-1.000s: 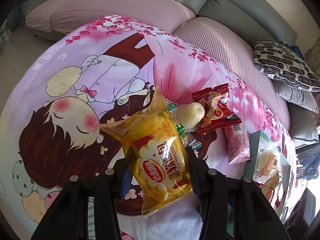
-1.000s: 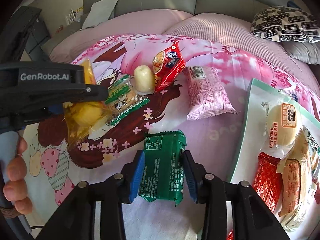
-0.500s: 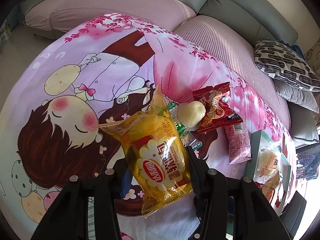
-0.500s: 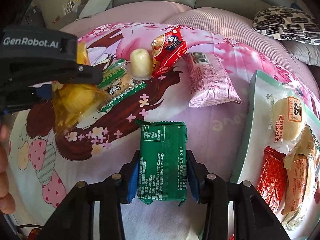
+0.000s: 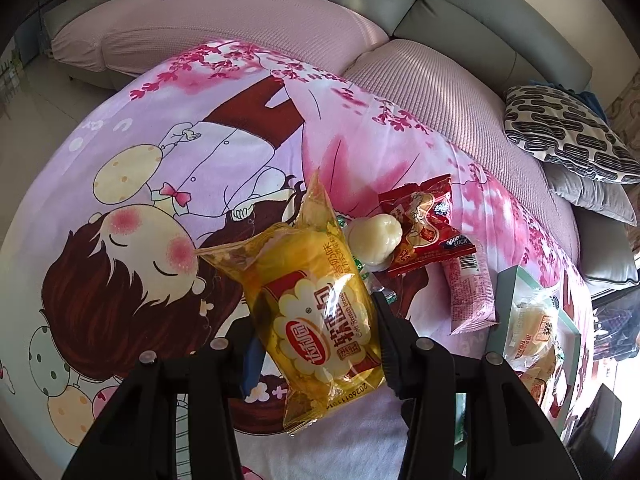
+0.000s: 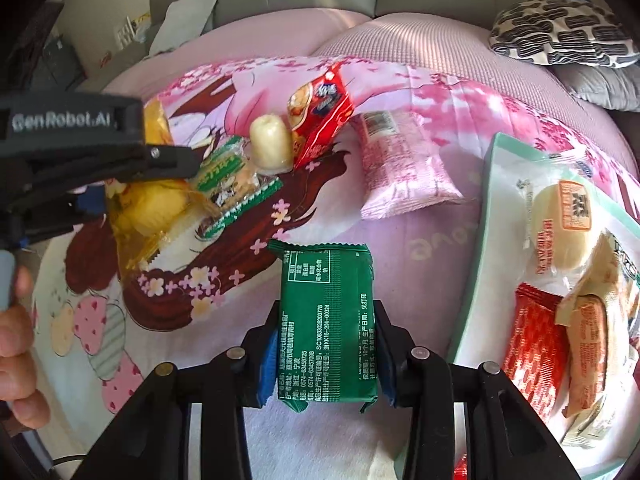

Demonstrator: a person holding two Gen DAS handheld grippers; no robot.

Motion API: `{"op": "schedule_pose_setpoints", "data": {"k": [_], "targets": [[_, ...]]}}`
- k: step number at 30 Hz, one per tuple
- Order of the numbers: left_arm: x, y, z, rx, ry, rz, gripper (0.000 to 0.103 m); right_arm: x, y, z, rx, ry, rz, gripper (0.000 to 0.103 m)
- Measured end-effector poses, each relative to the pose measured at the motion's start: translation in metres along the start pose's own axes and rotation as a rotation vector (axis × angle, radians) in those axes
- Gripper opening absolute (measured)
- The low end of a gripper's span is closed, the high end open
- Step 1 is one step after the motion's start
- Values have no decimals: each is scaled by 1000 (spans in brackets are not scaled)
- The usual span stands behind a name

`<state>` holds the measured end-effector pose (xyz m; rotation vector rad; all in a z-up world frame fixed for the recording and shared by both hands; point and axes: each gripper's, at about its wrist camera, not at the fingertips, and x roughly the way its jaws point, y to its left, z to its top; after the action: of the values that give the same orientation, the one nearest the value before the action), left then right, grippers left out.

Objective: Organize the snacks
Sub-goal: 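Carry the yellow pack in left tool while right tool carries the green pack over the tray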

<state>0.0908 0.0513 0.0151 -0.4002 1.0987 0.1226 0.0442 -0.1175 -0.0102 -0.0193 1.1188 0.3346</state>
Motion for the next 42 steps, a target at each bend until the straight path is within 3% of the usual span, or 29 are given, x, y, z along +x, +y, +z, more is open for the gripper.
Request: {"op": "schedule_pose_setpoints", "data": {"k": [12,21,32,42], "targets": [[-14,-8,4,7,-50,17,50,-34,-21,12,75,-80,34,42],[-31,-27,5,36,-103,0,50,-67,-68,15,188,-150,-16,42],[-31,-102,-18,240,-80,-69,50,-111,-169,2,433,-231,-148,42],[-20,-182,-68,478,-8,-151,50,-142,-257,-35,662,-274,-248,42]]}}
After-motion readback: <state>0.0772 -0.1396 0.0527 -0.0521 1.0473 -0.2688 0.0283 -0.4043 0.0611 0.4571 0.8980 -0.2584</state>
